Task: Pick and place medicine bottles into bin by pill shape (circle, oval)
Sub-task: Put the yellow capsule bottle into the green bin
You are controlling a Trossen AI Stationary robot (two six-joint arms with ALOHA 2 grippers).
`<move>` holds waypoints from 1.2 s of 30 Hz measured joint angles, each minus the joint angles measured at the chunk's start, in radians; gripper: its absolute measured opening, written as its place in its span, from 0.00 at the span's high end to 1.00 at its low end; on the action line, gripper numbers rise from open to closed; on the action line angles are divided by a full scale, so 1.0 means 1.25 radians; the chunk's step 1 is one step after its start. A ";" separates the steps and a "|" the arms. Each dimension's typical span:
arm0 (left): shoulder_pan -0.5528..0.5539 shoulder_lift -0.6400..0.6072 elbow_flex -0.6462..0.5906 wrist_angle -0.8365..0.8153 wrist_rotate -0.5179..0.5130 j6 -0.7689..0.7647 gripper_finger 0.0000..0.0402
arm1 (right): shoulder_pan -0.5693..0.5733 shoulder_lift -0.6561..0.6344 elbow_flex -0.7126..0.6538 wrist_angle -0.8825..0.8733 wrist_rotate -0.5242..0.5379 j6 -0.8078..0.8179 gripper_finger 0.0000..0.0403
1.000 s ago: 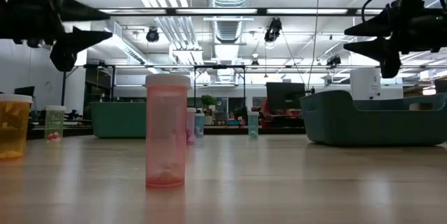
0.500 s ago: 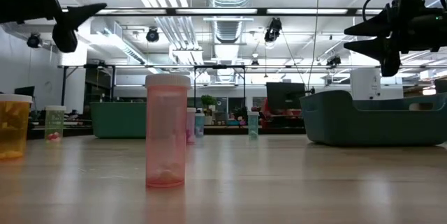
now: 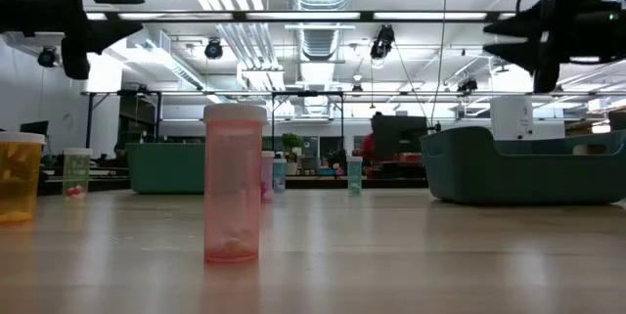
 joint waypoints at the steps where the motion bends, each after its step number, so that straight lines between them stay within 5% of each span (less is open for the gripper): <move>1: 0.000 0.002 0.002 0.000 0.007 0.000 0.54 | 0.000 0.000 0.000 0.029 0.000 -0.022 0.59; 8: 0.000 0.086 0.064 0.004 0.024 0.001 0.54 | 0.000 0.000 0.000 0.167 0.000 -0.201 0.59; 18: 0.000 0.307 0.231 -0.053 0.025 -0.001 0.54 | 0.000 0.001 0.061 0.186 0.000 -0.326 0.59; 24: 0.000 0.403 0.372 -0.254 0.034 -0.092 0.54 | 0.000 0.012 0.097 0.184 0.000 -0.380 0.59; 36: 0.007 0.625 0.701 -0.731 0.209 -0.273 0.54 | 0.000 0.050 0.106 0.184 -0.002 -0.422 0.59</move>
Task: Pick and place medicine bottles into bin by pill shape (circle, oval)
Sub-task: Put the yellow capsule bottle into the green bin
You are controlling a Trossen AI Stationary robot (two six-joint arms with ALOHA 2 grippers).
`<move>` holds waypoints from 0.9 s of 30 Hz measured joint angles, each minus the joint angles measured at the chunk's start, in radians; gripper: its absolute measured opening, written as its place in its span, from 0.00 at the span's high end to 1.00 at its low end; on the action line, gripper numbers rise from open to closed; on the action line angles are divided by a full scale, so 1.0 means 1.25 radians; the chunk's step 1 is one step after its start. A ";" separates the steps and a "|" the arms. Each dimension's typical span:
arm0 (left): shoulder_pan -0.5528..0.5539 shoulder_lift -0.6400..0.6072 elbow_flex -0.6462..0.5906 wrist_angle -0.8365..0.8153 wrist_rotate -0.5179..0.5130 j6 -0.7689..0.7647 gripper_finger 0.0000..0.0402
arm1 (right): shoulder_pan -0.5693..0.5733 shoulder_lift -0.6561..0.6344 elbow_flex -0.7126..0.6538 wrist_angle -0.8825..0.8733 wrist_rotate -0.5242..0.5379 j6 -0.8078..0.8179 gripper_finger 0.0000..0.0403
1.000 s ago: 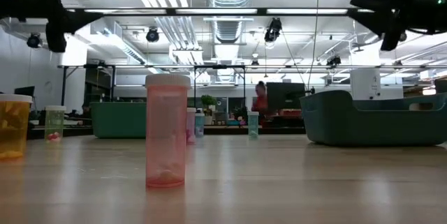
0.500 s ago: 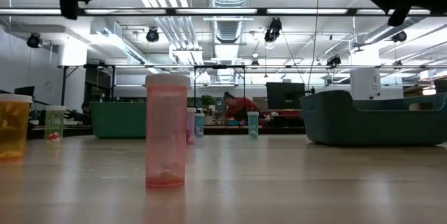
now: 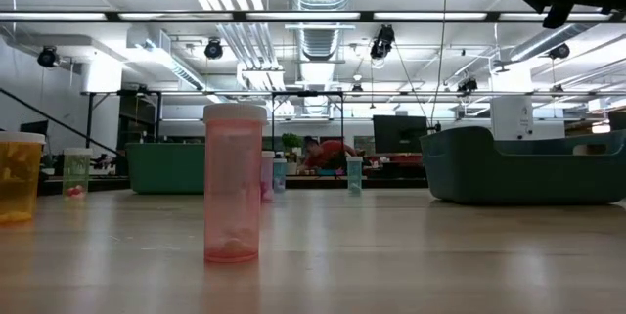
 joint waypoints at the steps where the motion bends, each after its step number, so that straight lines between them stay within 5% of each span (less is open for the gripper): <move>1: 0.004 0.021 0.029 -0.033 0.022 0.000 0.54 | 0.000 0.001 0.000 0.000 0.000 0.000 0.59; 8: 0.067 0.181 0.270 -0.307 0.208 -0.031 0.54 | 0.000 0.001 0.000 0.000 0.001 0.000 0.59; 14: 0.205 0.320 0.456 -0.648 0.387 -0.136 0.54 | 0.000 0.001 0.000 0.000 0.001 -0.007 0.59; 20: 0.350 0.408 0.476 -0.821 0.667 -0.180 0.54 | 0.000 0.002 0.000 -0.002 0.002 -0.021 0.59; 27: 0.347 0.480 0.435 -1.003 0.671 -0.356 0.54 | 0.000 0.002 0.000 -0.008 0.002 -0.041 0.59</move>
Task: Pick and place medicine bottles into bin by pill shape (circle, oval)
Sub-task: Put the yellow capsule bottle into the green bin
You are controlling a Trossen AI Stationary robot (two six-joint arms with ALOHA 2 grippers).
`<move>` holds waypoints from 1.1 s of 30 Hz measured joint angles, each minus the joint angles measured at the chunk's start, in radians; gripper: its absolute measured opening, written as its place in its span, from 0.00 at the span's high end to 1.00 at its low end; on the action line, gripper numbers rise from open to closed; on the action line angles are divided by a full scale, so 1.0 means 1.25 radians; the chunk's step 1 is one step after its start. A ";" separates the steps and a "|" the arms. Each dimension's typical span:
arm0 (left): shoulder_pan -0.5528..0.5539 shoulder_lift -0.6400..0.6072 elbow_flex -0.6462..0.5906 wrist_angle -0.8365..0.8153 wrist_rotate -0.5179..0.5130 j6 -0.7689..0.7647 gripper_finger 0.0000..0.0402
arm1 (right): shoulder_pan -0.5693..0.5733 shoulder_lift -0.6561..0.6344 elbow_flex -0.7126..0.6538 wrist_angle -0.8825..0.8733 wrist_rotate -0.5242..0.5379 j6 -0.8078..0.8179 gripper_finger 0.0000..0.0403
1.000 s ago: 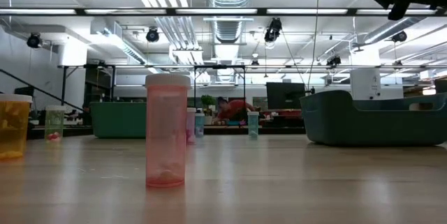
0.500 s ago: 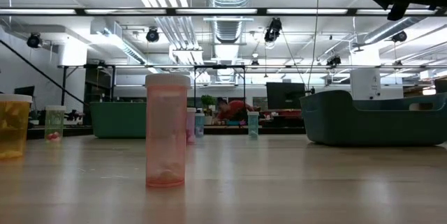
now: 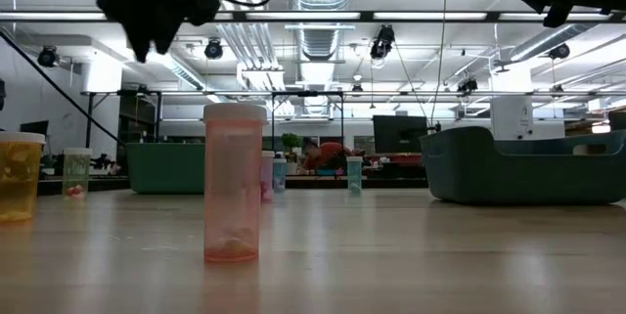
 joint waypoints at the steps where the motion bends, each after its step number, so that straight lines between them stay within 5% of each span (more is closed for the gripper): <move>1: -0.011 0.002 -0.011 0.000 -0.007 -0.020 0.54 | 0.000 0.000 0.000 0.000 0.000 -0.001 0.59; 19: -0.136 -0.066 -0.347 0.186 -0.062 -0.244 0.54 | 0.000 0.000 0.000 0.000 0.000 -0.006 0.59; 33: -0.138 -0.069 -0.403 0.226 -0.109 -0.250 0.54 | 0.000 0.000 0.000 0.000 0.001 -0.007 0.59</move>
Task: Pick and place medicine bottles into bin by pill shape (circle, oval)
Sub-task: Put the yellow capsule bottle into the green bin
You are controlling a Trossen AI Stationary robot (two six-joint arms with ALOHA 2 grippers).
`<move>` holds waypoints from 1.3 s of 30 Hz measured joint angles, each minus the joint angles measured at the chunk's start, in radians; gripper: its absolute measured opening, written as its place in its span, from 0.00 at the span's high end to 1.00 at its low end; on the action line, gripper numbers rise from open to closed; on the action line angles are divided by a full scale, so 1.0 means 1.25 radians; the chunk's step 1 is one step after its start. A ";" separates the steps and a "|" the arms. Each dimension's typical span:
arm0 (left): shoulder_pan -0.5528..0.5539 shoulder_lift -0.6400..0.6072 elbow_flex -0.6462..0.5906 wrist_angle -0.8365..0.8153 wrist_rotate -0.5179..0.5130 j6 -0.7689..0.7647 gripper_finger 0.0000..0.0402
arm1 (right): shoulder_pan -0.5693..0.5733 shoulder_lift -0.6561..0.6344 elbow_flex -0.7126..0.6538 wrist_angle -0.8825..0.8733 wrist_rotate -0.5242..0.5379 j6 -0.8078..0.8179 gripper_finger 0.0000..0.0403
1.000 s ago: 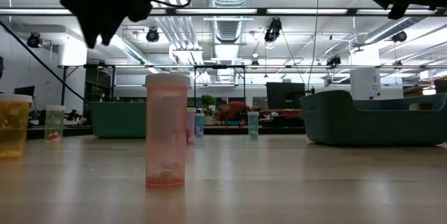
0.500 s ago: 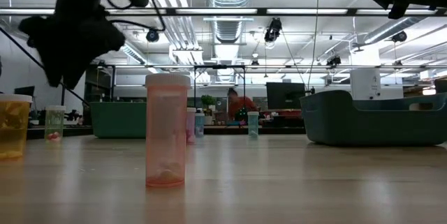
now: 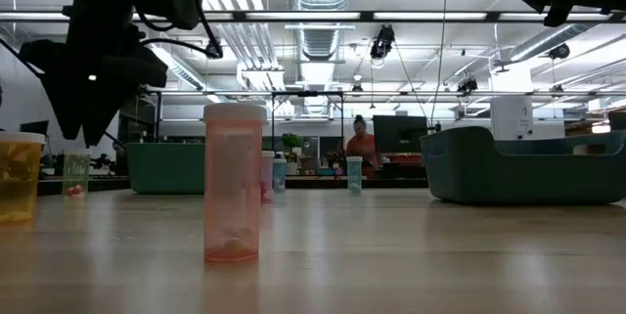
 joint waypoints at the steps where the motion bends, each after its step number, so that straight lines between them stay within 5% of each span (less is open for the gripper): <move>1: 0.000 0.000 -0.002 0.009 -0.002 -0.001 0.54 | 0.000 0.000 0.000 0.000 0.000 -0.001 0.59; 15: -0.005 0.001 -0.049 0.076 -0.004 -0.023 0.55 | 0.000 0.000 0.000 0.000 0.000 -0.006 0.59; 25: -0.005 0.001 -0.049 0.077 0.007 -0.021 0.74 | 0.000 0.000 0.000 0.000 0.000 -0.006 0.59; 31: -0.005 0.001 -0.048 0.076 0.007 -0.021 0.78 | 0.000 0.000 0.000 -0.001 0.000 -0.006 0.59; 39: 0.005 0.002 0.086 0.028 0.038 0.046 0.78 | 0.000 0.000 0.000 -0.001 0.000 -0.006 0.59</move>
